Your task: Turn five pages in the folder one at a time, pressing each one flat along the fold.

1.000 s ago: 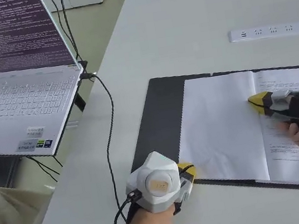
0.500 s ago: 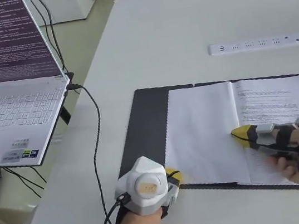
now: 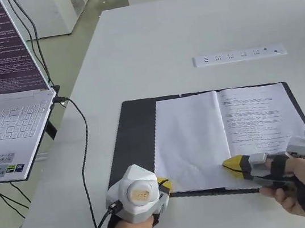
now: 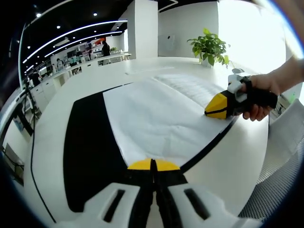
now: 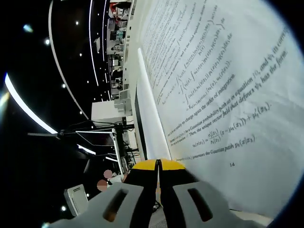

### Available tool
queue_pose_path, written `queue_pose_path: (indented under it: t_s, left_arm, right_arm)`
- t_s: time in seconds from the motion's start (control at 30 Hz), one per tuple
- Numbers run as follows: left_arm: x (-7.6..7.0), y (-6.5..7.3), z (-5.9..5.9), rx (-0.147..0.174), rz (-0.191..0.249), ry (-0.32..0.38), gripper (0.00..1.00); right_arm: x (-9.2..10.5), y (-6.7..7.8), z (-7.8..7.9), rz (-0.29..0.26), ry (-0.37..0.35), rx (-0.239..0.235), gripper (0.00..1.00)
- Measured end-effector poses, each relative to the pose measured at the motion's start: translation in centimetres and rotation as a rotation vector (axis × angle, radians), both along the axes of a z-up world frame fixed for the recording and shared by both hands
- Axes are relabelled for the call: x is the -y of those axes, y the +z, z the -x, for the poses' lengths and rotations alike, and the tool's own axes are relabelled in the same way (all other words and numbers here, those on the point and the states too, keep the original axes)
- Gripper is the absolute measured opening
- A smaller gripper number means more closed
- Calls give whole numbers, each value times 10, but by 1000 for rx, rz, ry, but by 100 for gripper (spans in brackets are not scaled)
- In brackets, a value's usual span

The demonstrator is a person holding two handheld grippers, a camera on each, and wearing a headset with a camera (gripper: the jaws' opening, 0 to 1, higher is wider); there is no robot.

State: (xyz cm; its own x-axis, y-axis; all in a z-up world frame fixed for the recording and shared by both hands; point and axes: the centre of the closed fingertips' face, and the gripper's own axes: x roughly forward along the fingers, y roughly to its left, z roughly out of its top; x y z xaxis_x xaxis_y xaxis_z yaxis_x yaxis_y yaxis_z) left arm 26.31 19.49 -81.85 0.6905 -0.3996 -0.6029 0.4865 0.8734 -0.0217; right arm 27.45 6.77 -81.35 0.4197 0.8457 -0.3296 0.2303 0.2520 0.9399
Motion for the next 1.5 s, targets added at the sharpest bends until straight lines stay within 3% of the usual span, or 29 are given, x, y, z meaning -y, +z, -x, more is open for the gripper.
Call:
queue_pose_path:
  t_s: [0.2, 0.53, 0.73, 0.83, 0.87, 0.97, 1.0, 1.03, 1.07, 1.27, 1.33, 1.43, 1.5]
  left_arm:
    - [0, 1, 0, 3, -5, 2, 0]
    - [0, 1, 1, -8, -9, 17, 0]
    - [-1, 2, 0, -38, 9, 48, 0]
    - [0, 3, 1, -59, -4, 61, 0]
    - [0, 4, 4, -75, 0, 66, 0]
    - [5, 15, 11, -76, 40, 48, 1]
    - [5, 17, 14, -98, 50, 53, 3]
    - [5, 19, 15, -100, 56, 52, 6]
    - [7, 28, 15, -82, 90, 43, 7]
    - [5, 79, 17, -1, 221, 49, 16]
    - [0, 88, 20, 3, 221, 51, 22]
    - [-4, 106, 25, 28, 259, 57, 26]
    - [-6, 112, 30, 33, 246, 54, 31]
  right_arm:
    - [-1, 3, 27, -1, 22, -9, 0]
    - [6, 7, 55, 14, 51, 1, 0]
    - [21, 23, 67, 49, 20, 69, 0]
    - [33, 39, 64, 98, -30, 151, 0]
    - [41, 50, 60, 129, -62, 216, 0]
    - [65, 70, 55, 215, -117, 299, 0]
    - [80, 73, 53, 305, -130, 345, 0]
    - [84, 74, 52, 337, -127, 369, 1]
    - [97, 79, 50, 415, -132, 423, 2]
    - [123, 114, 56, 580, -138, 564, 15]
    - [132, 123, 59, 631, -133, 600, 18]
    - [149, 132, 61, 722, -141, 642, 20]
    - [163, 135, 60, 783, -166, 663, 22]
